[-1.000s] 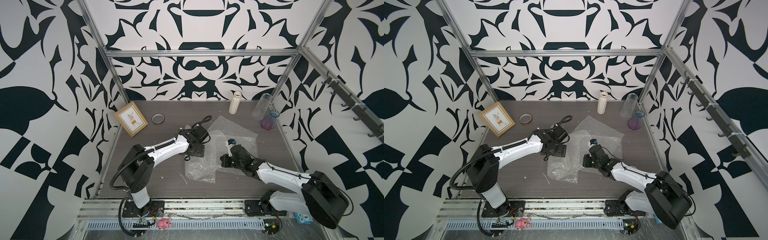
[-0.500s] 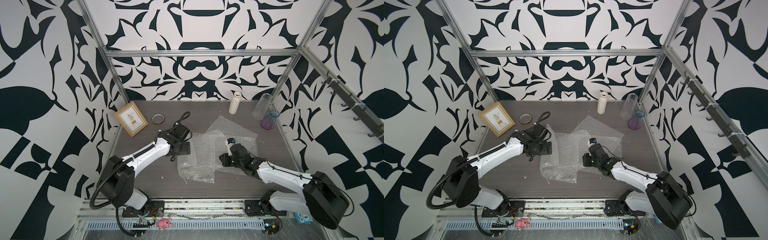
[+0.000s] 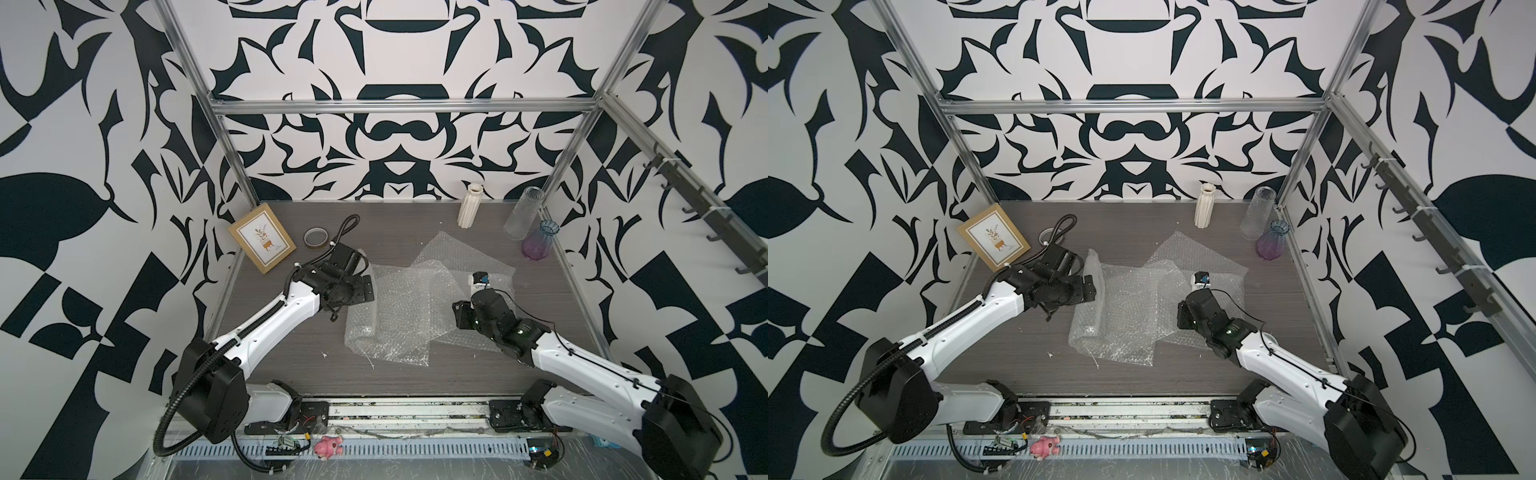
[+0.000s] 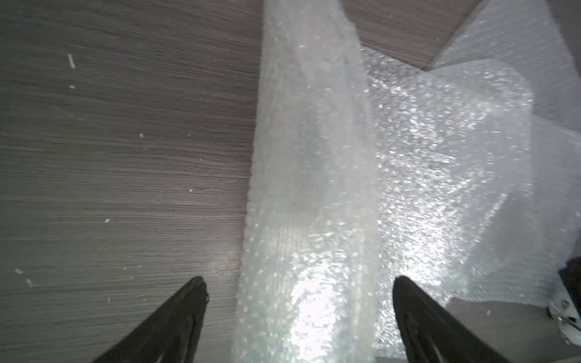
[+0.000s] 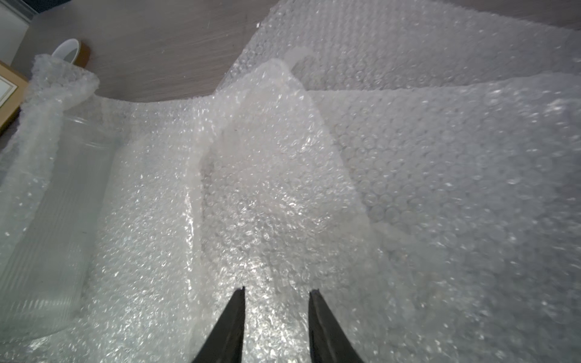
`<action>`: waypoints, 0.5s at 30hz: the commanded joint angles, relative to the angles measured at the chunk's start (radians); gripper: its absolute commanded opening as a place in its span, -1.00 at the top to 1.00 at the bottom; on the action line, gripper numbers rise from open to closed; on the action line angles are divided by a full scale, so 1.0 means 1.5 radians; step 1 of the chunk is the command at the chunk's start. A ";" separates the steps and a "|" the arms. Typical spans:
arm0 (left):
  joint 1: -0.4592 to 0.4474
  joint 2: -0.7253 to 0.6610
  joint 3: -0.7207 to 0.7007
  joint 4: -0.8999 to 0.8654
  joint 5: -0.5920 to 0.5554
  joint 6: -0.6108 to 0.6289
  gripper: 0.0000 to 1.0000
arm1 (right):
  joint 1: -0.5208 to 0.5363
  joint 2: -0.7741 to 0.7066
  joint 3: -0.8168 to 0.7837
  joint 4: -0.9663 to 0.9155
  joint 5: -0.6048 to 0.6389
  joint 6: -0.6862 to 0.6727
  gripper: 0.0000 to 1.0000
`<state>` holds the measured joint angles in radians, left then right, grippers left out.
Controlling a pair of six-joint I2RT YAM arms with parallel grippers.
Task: Unwrap the vase from the bubble wrap
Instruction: Unwrap the bubble wrap.
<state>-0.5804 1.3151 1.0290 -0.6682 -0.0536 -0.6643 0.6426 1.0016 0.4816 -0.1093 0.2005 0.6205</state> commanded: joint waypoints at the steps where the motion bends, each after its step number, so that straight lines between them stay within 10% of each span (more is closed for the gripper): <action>1: -0.022 -0.022 0.032 0.040 0.067 0.010 -0.87 | -0.002 -0.020 0.002 0.021 0.015 -0.002 0.28; 15: -0.119 0.093 0.079 0.102 0.096 0.019 -0.82 | -0.002 -0.001 -0.023 0.074 -0.056 0.037 0.49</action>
<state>-0.7540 1.4204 1.1477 -0.5472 0.0685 -0.6319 0.6418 1.0111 0.4488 -0.0391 0.1299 0.6552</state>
